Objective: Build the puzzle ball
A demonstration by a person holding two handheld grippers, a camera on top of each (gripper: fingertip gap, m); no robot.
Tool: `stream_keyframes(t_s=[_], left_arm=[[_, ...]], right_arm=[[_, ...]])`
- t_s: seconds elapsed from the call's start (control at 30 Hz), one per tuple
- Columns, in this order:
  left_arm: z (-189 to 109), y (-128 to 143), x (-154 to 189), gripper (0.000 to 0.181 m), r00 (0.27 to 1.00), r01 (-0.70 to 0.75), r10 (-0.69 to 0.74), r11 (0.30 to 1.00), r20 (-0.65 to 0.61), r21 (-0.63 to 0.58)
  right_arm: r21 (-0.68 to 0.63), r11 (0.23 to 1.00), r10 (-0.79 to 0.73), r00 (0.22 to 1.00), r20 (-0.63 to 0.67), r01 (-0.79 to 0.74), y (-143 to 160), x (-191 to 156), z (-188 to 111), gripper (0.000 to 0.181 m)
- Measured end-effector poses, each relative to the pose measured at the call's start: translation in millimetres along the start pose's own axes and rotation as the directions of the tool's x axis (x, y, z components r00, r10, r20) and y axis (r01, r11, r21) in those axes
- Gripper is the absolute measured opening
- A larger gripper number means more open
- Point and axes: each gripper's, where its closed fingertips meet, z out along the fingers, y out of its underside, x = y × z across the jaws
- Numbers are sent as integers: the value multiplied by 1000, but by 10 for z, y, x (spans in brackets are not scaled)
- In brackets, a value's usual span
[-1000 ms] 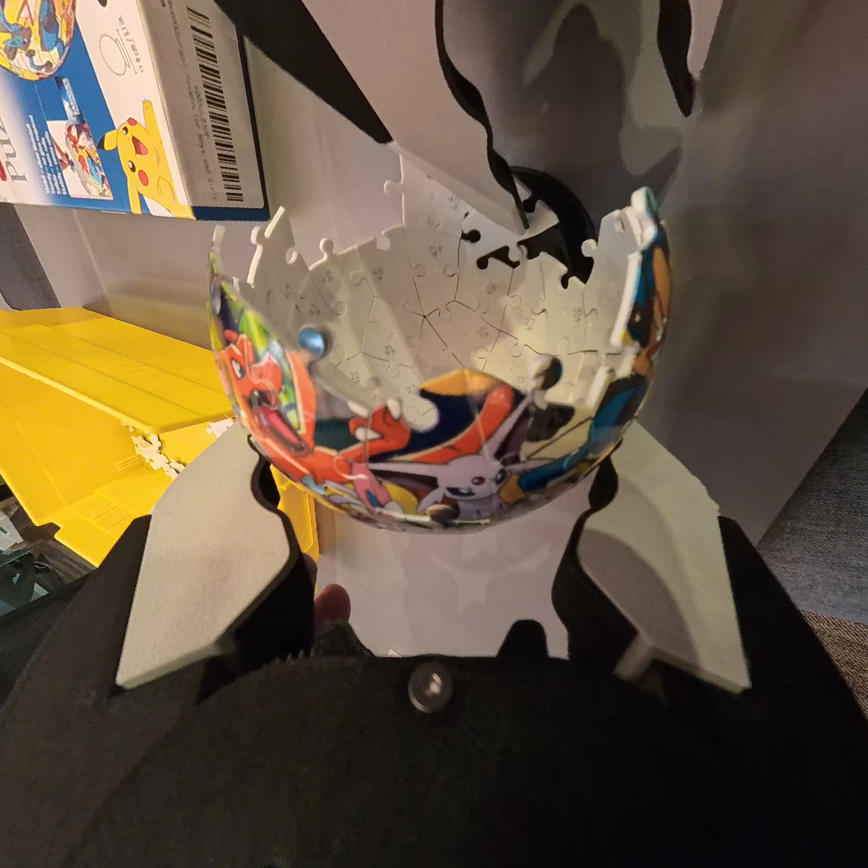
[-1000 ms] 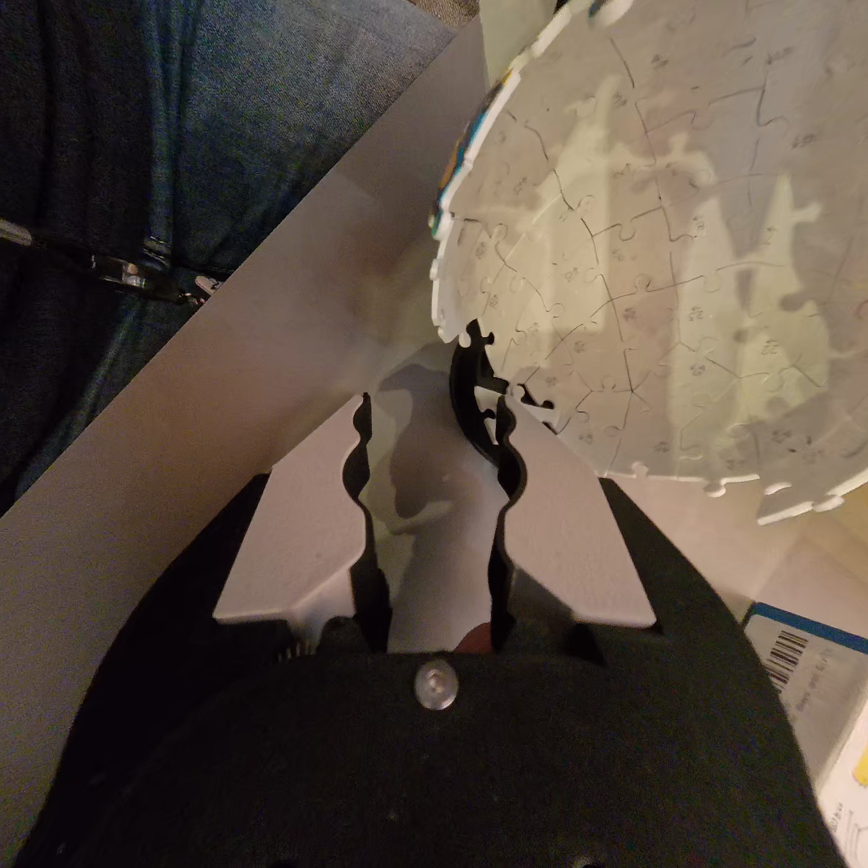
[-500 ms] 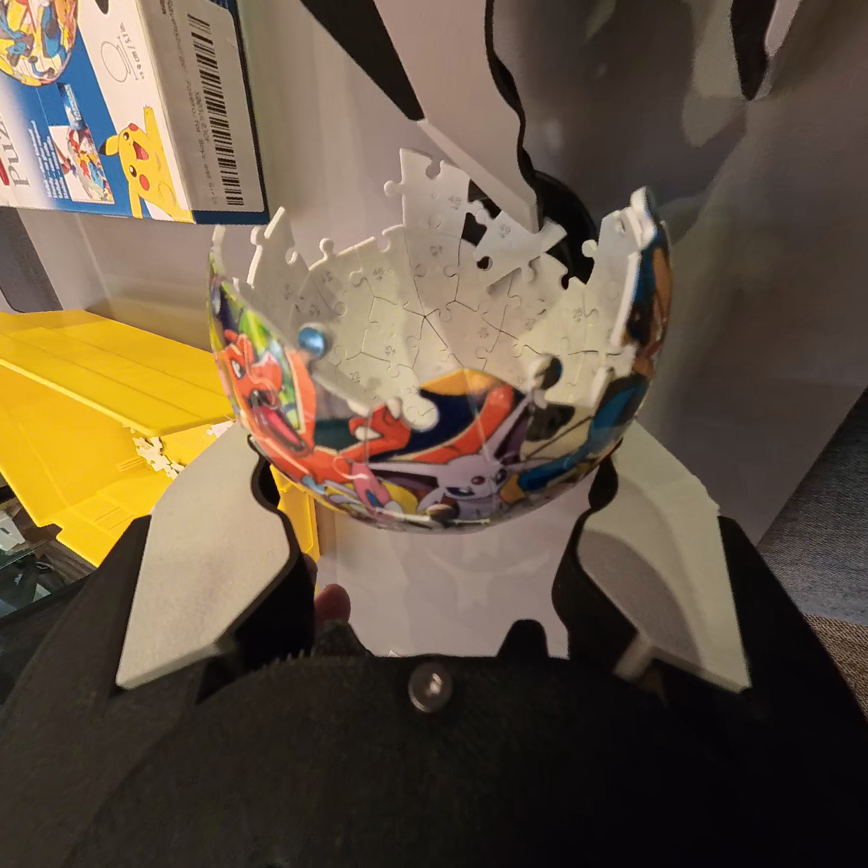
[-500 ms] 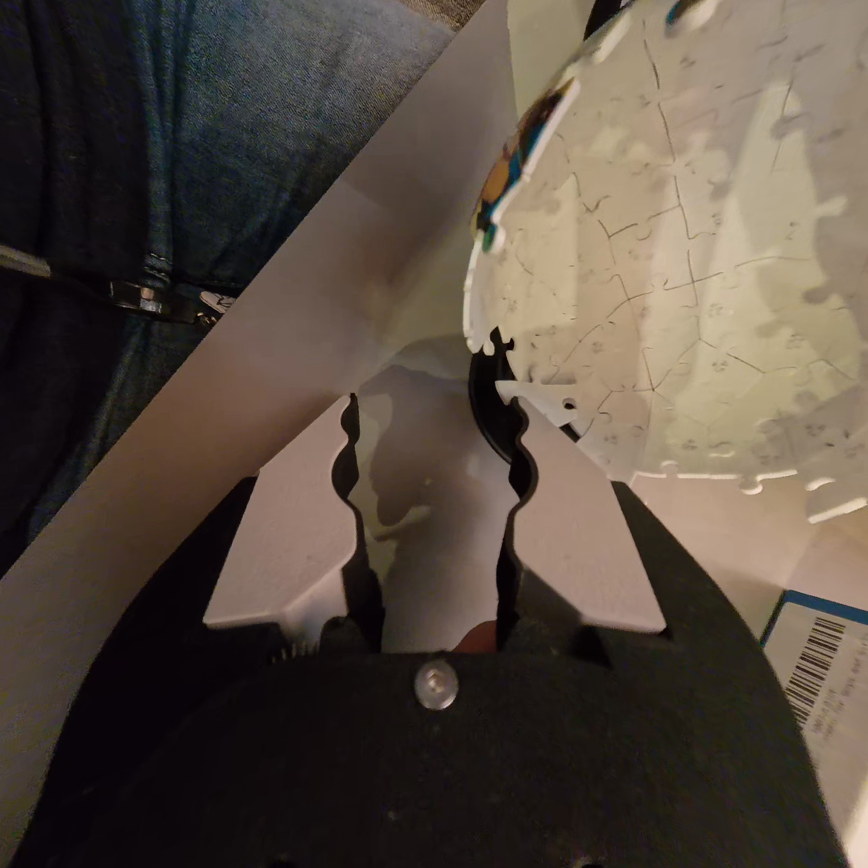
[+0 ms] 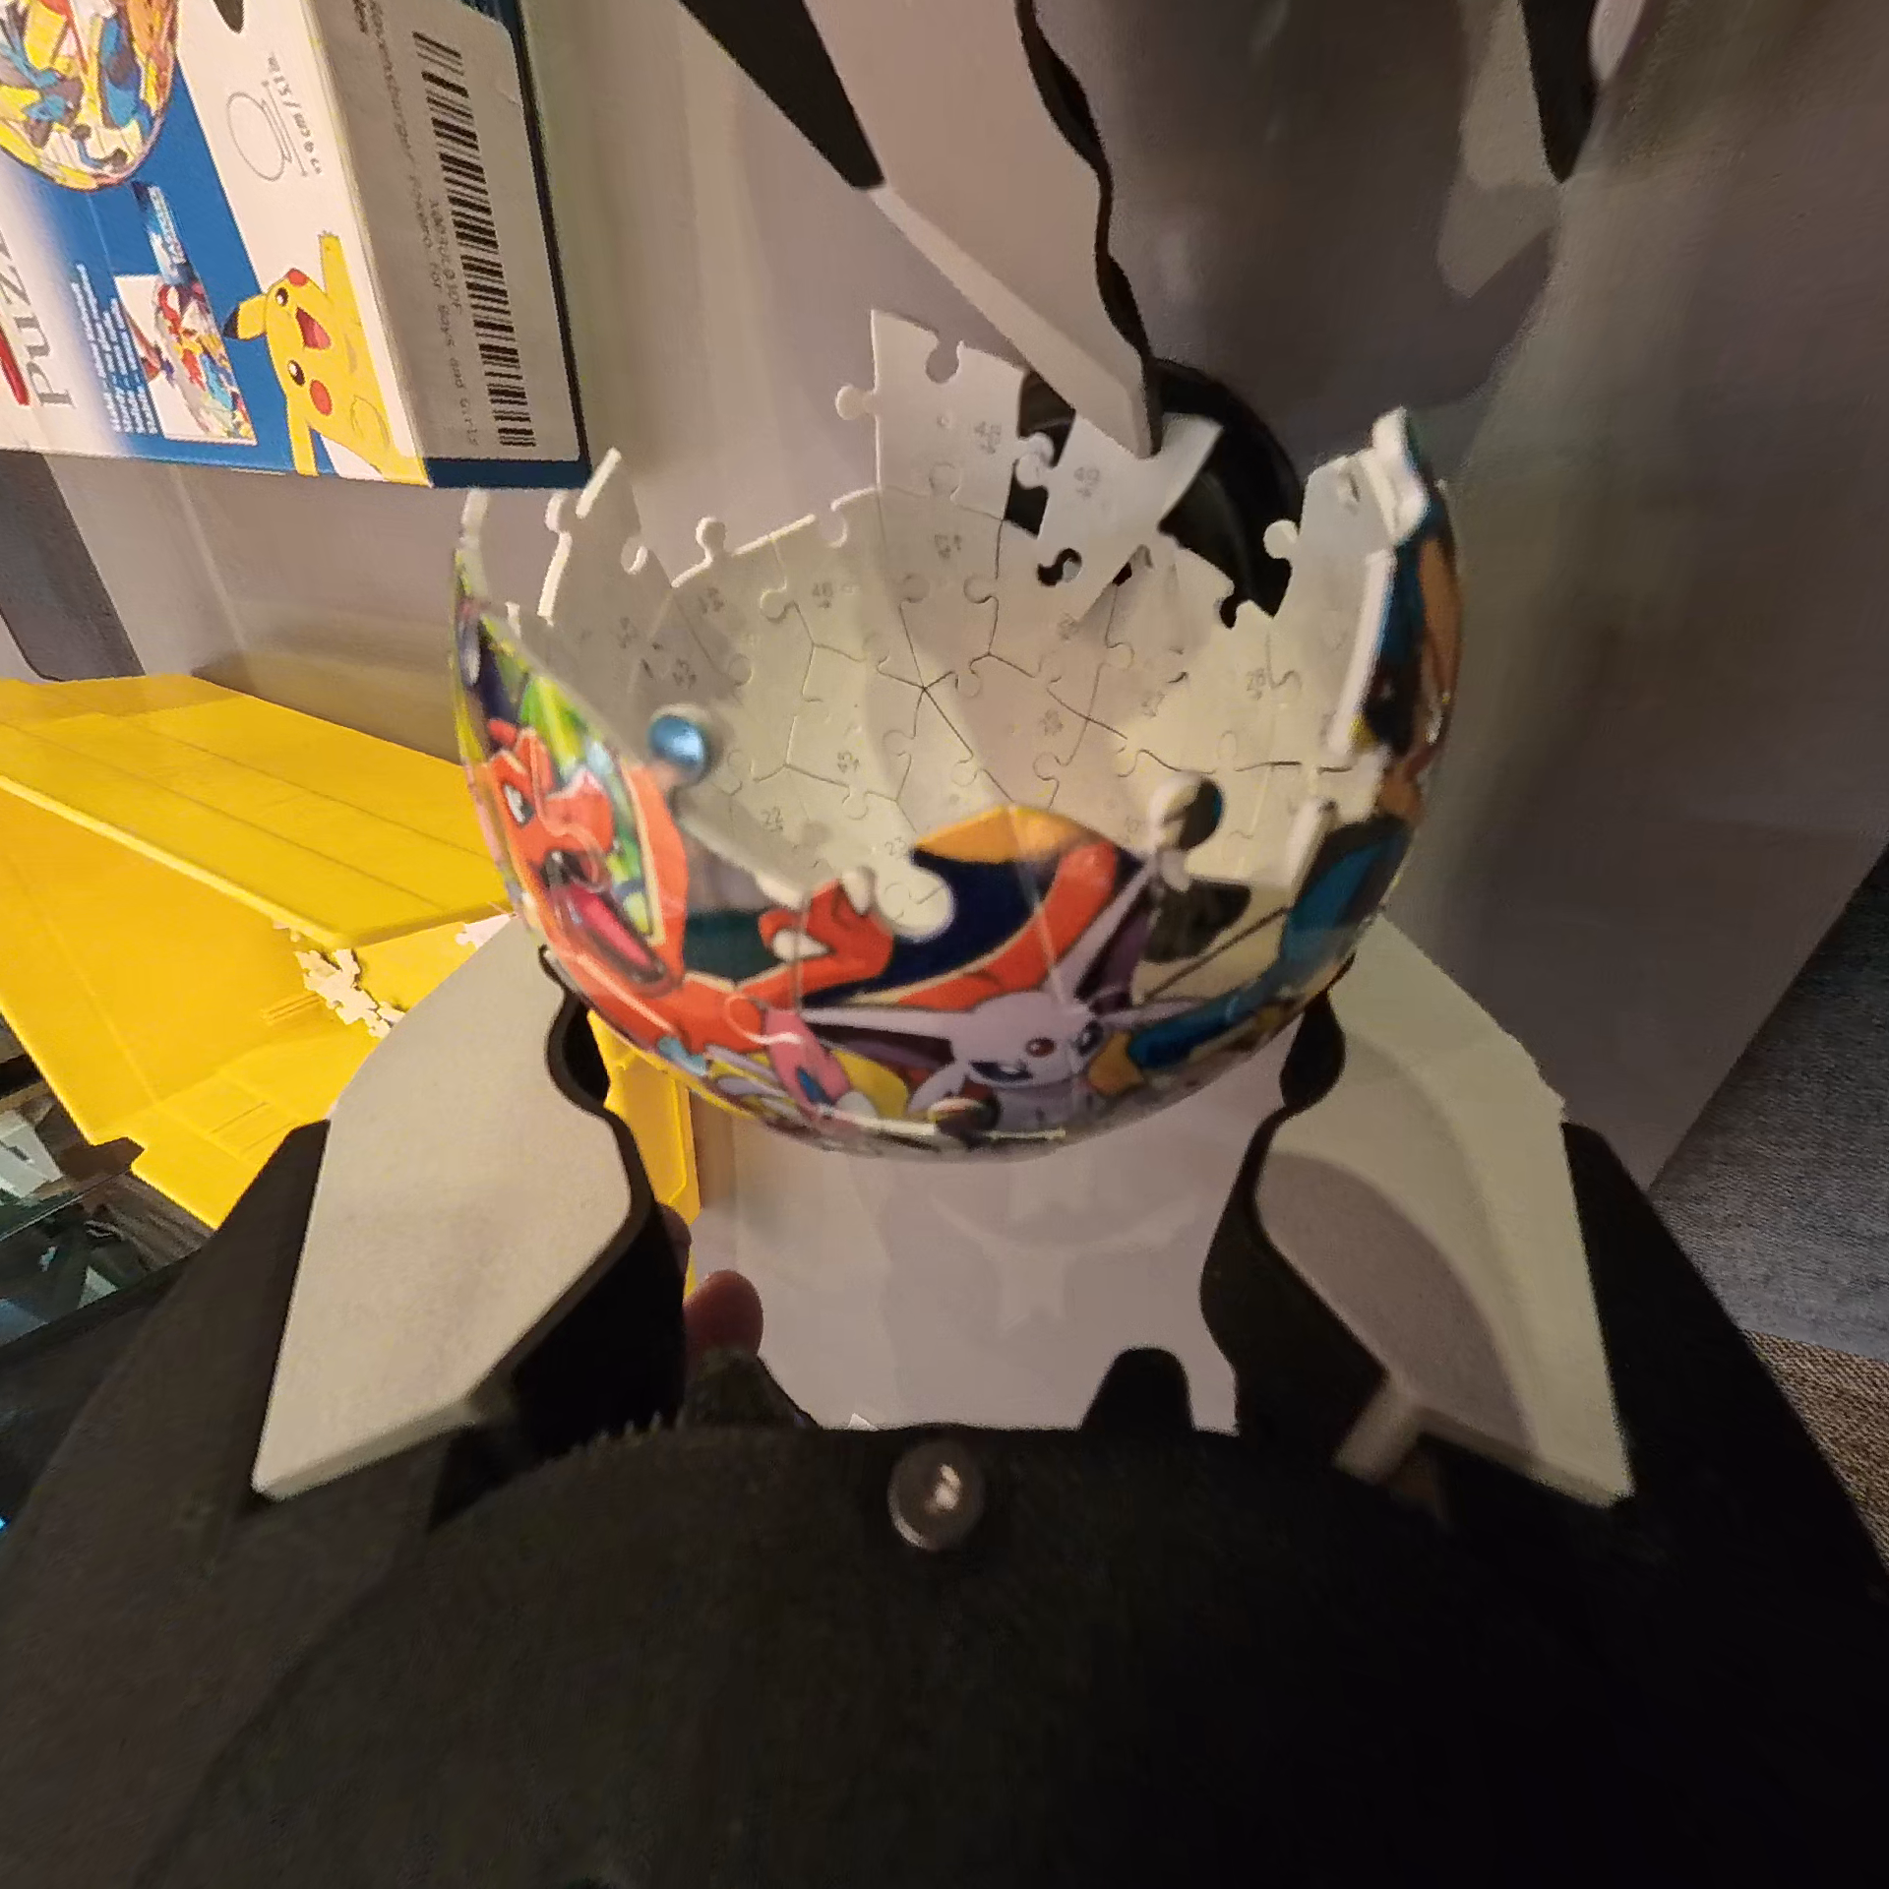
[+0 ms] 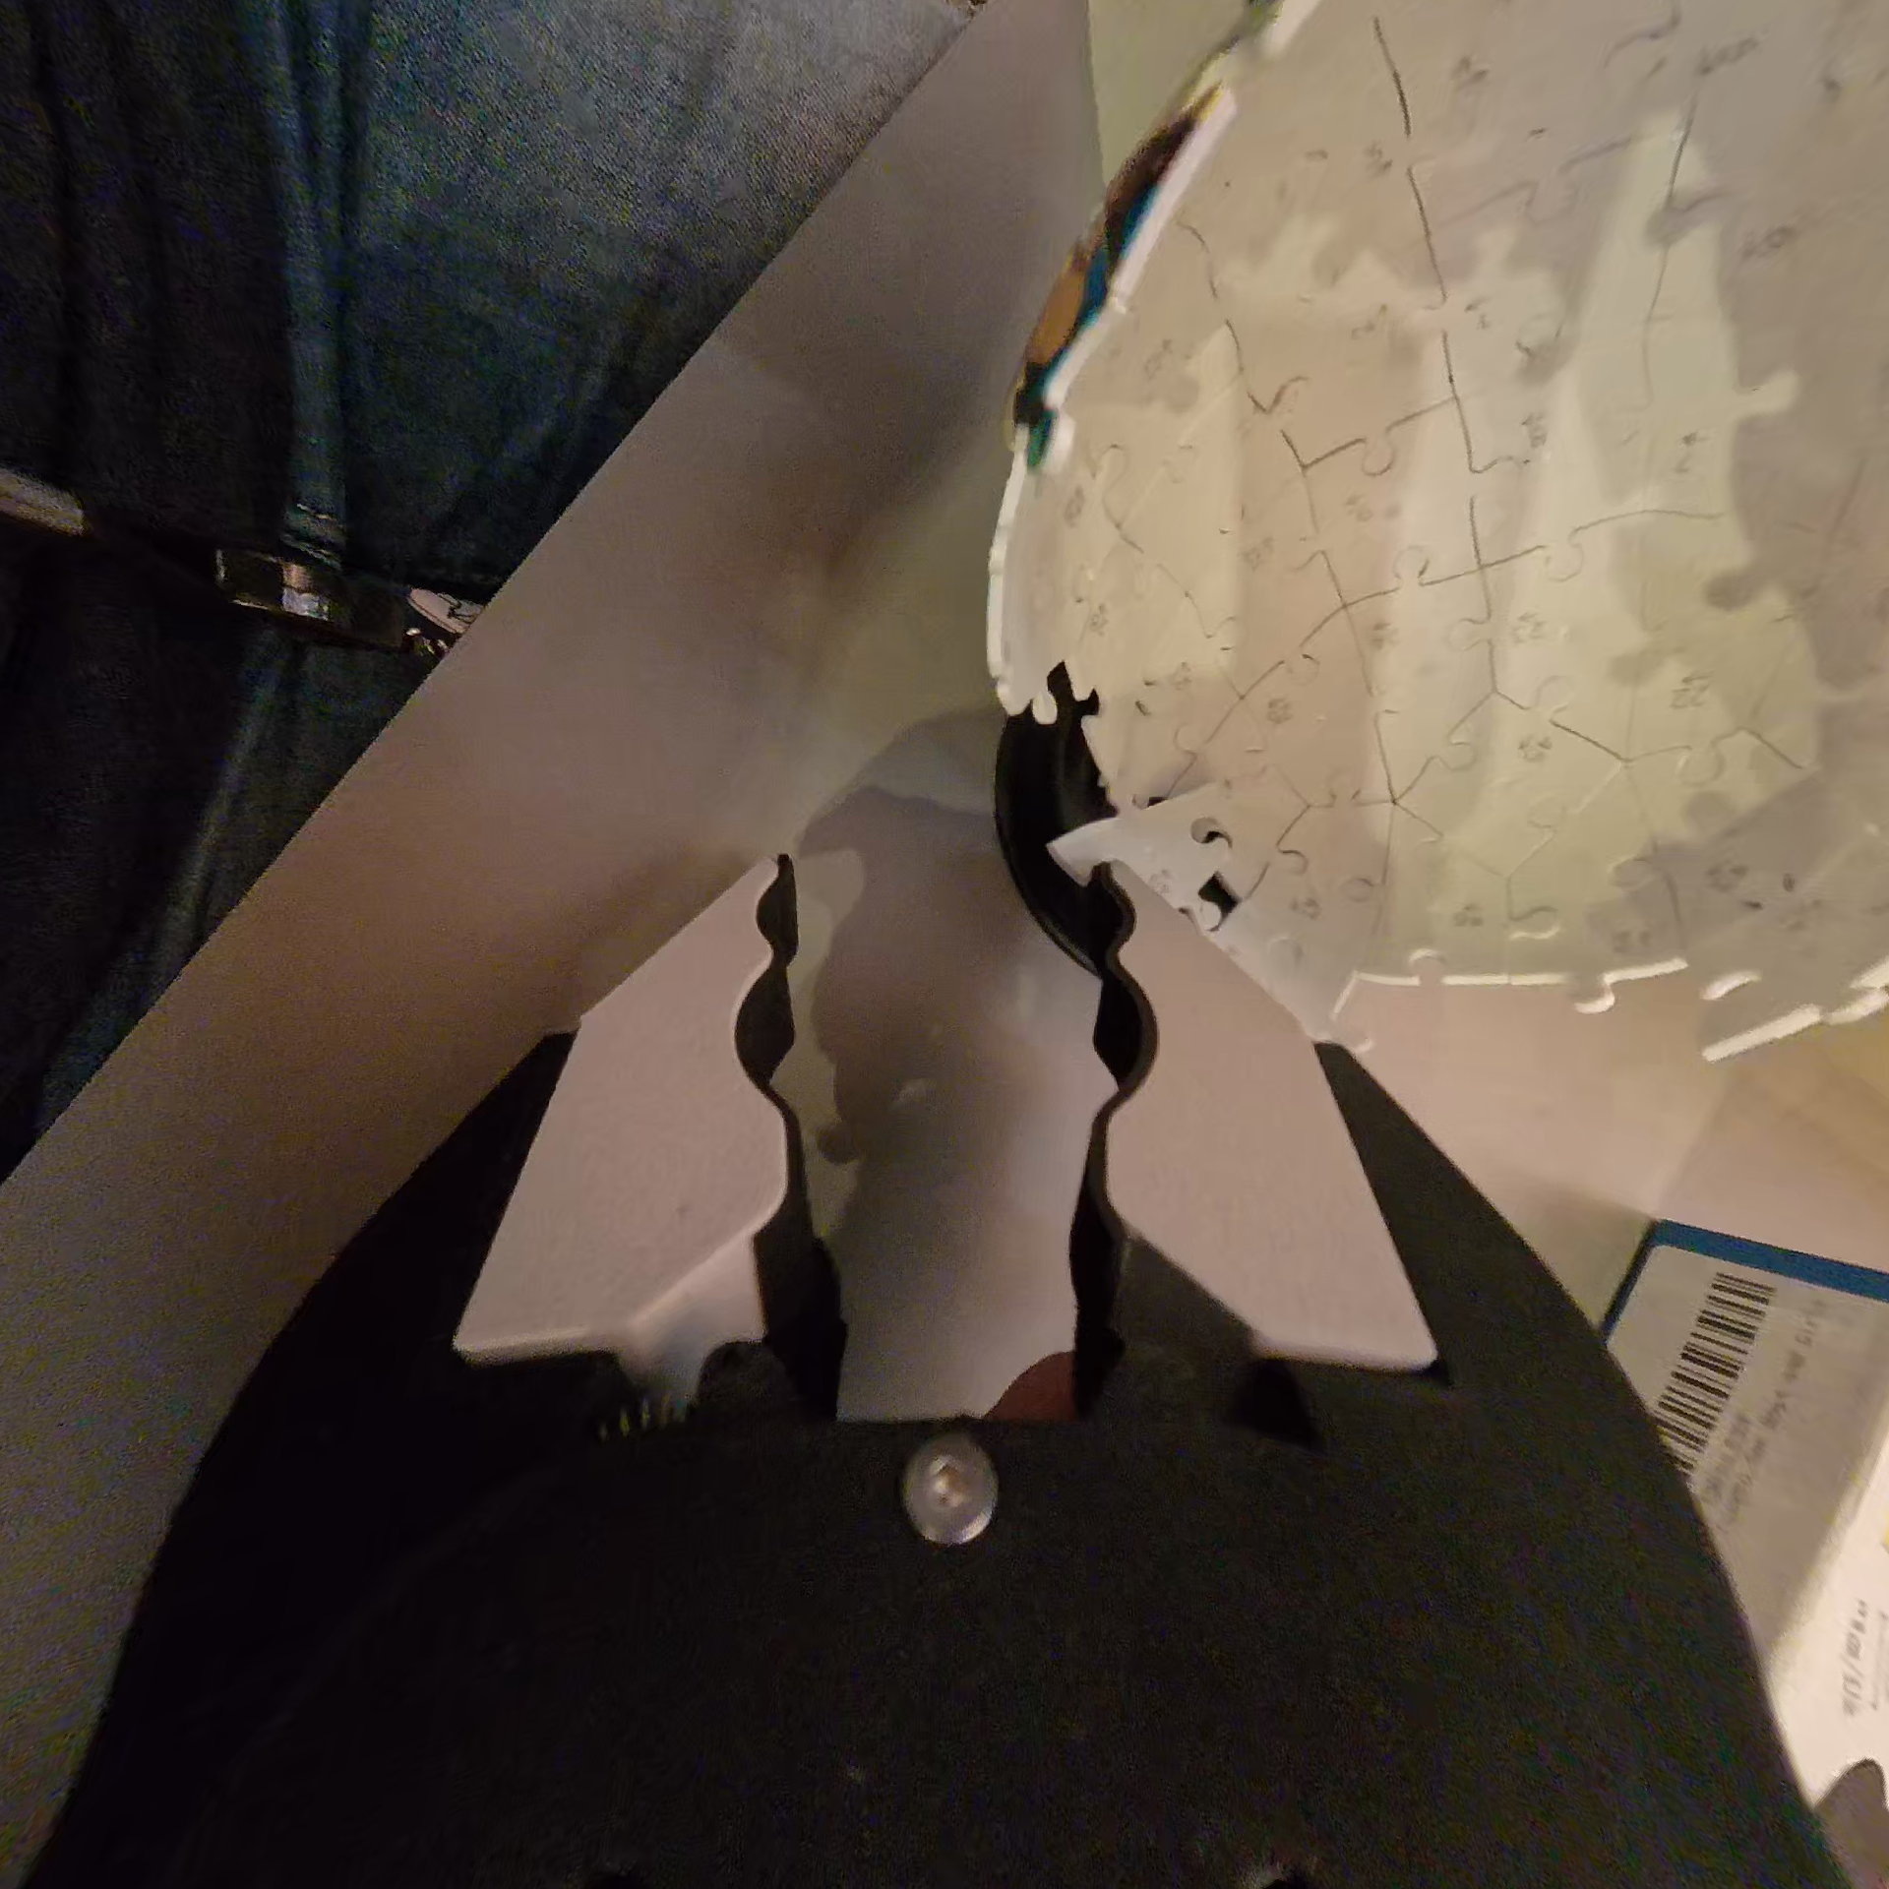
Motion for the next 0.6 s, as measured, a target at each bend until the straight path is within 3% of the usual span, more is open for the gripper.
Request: stream_keyframes(t_s=[0.6], left_arm=[[4,-6,-2,129,1000,-3,3,1000,-5,1]], right_arm=[[9,999,41,997,-63,-40,24,102,-98,56]])
